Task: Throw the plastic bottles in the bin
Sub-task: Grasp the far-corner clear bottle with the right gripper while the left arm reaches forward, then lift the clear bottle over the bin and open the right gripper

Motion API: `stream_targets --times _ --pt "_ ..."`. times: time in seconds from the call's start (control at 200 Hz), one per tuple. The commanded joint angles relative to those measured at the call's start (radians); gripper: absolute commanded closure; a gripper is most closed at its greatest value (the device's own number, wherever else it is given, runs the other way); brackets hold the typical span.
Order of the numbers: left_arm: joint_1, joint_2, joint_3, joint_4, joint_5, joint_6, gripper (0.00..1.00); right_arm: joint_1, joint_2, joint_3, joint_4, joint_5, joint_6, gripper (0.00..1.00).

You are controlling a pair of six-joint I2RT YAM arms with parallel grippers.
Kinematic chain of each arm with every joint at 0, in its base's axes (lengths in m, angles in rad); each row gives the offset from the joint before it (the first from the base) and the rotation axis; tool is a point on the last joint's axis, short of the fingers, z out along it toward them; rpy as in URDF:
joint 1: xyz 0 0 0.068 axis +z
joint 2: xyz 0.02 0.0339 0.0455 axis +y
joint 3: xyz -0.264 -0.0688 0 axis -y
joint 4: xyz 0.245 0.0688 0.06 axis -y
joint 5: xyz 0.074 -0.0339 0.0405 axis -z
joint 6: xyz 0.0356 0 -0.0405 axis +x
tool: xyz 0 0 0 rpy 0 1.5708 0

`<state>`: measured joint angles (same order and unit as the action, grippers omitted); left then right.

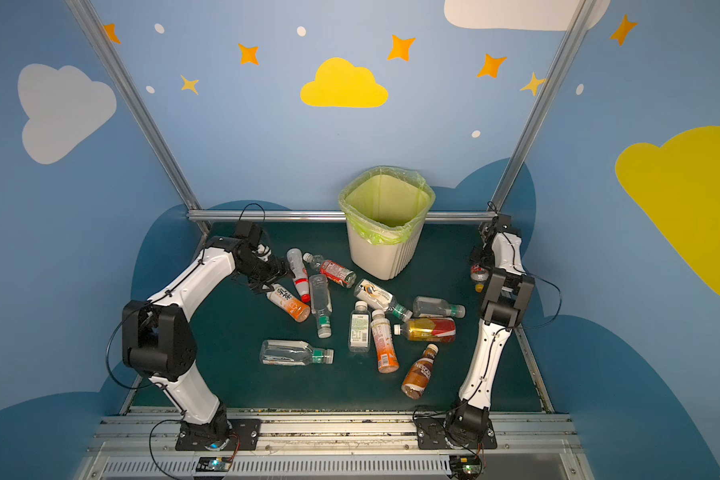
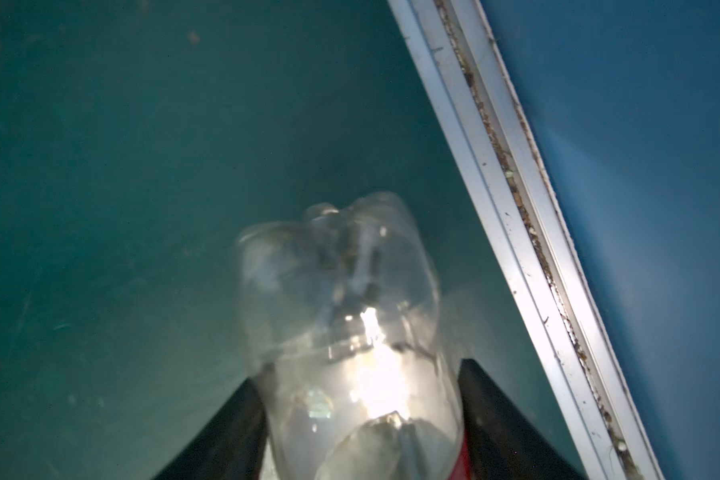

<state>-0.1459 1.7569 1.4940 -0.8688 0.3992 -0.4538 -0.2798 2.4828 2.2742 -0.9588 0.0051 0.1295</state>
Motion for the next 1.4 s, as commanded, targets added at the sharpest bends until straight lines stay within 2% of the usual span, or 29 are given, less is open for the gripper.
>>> stream_targets --times 0.0,0.26,0.596,0.746,0.881,0.976,1.056,1.167,1.202,1.267,1.322,1.397 --pt "0.006 -0.038 0.009 -0.03 -0.008 0.023 0.19 0.002 0.027 0.015 -0.026 -0.053 0.03 0.36" --pt "0.013 -0.05 0.008 -0.038 -0.003 0.031 0.19 0.004 0.011 -0.008 -0.032 -0.107 0.064 0.51" --pt "0.012 -0.047 0.02 -0.032 0.019 0.033 0.19 0.004 -0.275 -0.279 0.085 -0.208 0.113 0.51" --pt "0.005 -0.064 0.019 -0.029 0.02 0.028 0.19 0.028 -0.391 -0.262 0.065 -0.291 0.127 0.53" --pt "-0.006 -0.087 0.014 -0.032 0.012 0.025 0.19 0.081 -0.481 -0.142 0.015 -0.396 0.158 0.54" --pt "-0.015 -0.102 0.011 -0.035 0.008 0.022 0.19 0.159 -0.531 0.0 0.01 -0.419 0.187 0.5" --pt "-0.022 -0.112 0.008 -0.038 0.004 0.024 0.19 0.233 -0.55 0.096 0.087 -0.431 0.231 0.43" --pt "-0.036 -0.117 0.002 -0.038 0.003 0.028 0.18 0.297 -0.493 0.228 0.186 -0.465 0.33 0.17" --pt "-0.04 -0.117 0.0 -0.038 0.004 0.027 0.18 0.304 -0.464 0.26 0.215 -0.501 0.374 0.12" --pt "-0.052 -0.118 -0.001 -0.041 0.007 0.029 0.18 0.297 -0.432 0.287 0.25 -0.559 0.452 0.11" --pt "-0.067 -0.124 0.002 -0.051 -0.001 0.035 0.17 0.286 -0.447 0.27 0.248 -0.567 0.468 0.11" --pt "-0.095 -0.146 -0.011 -0.056 -0.02 0.045 0.18 0.269 -0.547 0.135 0.292 -0.546 0.457 0.11"
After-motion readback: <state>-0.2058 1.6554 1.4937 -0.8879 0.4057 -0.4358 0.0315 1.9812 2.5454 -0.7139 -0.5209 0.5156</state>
